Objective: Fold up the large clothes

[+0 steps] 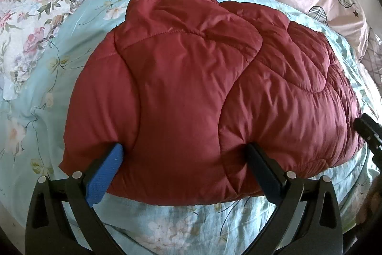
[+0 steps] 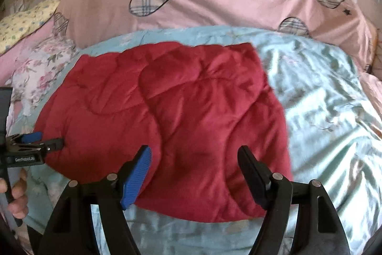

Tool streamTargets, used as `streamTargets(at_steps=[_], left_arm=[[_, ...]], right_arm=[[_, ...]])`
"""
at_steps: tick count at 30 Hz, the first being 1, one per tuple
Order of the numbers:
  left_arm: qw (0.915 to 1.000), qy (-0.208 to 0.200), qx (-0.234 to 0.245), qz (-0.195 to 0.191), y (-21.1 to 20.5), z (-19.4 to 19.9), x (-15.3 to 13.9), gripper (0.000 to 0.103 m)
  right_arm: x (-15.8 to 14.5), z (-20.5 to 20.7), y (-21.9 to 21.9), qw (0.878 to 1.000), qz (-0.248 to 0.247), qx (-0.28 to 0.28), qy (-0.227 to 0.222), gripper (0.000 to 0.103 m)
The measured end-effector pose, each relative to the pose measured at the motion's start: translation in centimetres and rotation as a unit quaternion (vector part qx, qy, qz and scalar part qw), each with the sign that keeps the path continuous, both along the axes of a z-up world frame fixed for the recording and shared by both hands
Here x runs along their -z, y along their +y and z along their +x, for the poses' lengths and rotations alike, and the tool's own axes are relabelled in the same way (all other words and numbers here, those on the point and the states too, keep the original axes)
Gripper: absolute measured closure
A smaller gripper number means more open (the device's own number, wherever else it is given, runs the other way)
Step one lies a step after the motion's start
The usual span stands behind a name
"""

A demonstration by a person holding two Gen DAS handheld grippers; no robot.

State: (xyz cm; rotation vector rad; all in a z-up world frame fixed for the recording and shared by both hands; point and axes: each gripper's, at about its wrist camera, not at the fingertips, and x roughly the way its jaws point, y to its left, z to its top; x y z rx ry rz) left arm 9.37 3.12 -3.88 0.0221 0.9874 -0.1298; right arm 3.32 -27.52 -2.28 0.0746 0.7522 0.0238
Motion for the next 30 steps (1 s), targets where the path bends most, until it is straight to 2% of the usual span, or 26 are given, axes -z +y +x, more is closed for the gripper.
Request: streamTargets(at_steps=[3, 5, 19, 21, 24, 26, 30], left_arm=[[1.0, 0.001, 0.001, 0.0, -0.1, 0.0, 0.1, 0.0], [1.0, -0.001, 0.003, 0.005, -0.3, 0.0, 0.1, 0.0], [0.9999, -0.003, 0.002, 0.013, -0.4, 0.2, 0.0, 0.0], [0.9999, -0.016, 0.002, 0.0, -0.2, -0.4, -0.9, 0.005], [0.9983, -0.041, 0.005, -0.042, 0.4, -1.2, -2.8, 0.009], [0.9979, -0.049, 0.003, -0.042, 0.4, -1.0, -3.3, 0.009], [0.9998, -0.012, -0.003, -0.018, 0.0, 1.3, -1.3, 0.009]], right_arm=[[2.4, 1.5, -0.3, 0.999, 0.002, 0.002, 0.037, 0.028], [3.0, 1.8, -0.7, 0.999, 0.007, 0.006, 0.036, 0.027], [3.2, 1.9, -0.7, 0.999, 0.008, 0.008, 0.033, 0.026], [3.2, 1.9, -0.8, 0.999, 0.008, 0.009, 0.033, 0.026], [3.2, 1.8, -1.0, 0.999, 0.01, 0.01, 0.034, 0.026], [3.2, 1.9, -0.9, 0.999, 0.008, 0.011, 0.035, 0.026], [3.2, 1.9, -0.9, 0.999, 0.009, 0.011, 0.036, 0.026]])
